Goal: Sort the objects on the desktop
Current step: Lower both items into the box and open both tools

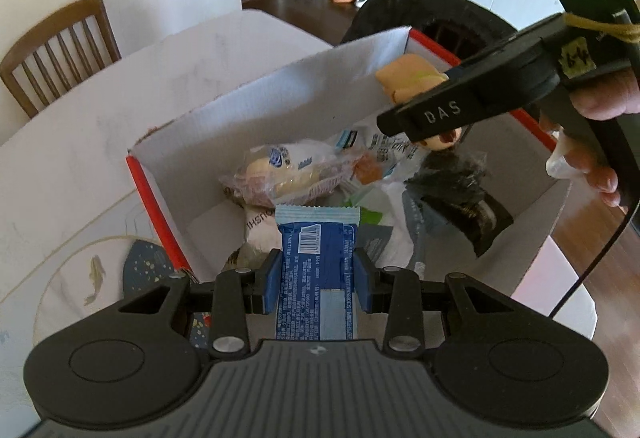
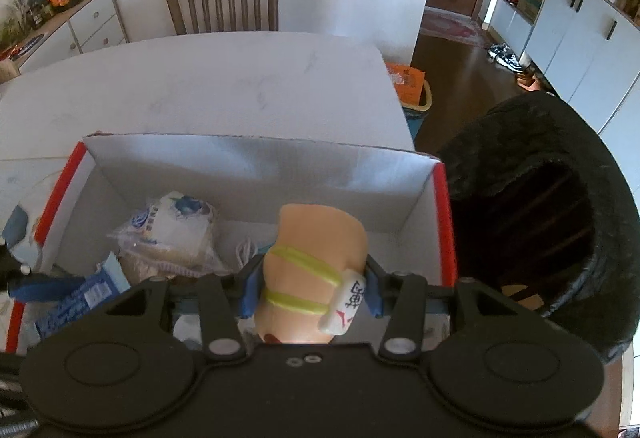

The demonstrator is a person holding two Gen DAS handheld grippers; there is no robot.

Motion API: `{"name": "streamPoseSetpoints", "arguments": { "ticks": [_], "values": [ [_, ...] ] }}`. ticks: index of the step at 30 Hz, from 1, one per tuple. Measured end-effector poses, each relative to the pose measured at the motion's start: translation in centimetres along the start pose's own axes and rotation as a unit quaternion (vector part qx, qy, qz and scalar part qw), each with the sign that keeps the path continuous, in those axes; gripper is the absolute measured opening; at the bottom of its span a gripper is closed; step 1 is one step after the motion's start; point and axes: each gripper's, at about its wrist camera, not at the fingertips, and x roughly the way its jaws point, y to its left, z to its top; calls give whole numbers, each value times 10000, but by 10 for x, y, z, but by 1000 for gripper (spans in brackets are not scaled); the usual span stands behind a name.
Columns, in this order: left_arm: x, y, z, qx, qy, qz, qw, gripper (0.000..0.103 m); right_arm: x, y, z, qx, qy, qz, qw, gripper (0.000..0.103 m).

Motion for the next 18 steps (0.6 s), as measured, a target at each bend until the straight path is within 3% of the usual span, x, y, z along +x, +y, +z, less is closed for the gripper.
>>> {"name": "streamPoseSetpoints", "arguments": {
  "ticks": [18],
  "values": [
    [23, 2, -2, -46, 305, 32, 9995, 37, 25, -2, -25, -132, 349, 188, 9991, 47]
  ]
}}
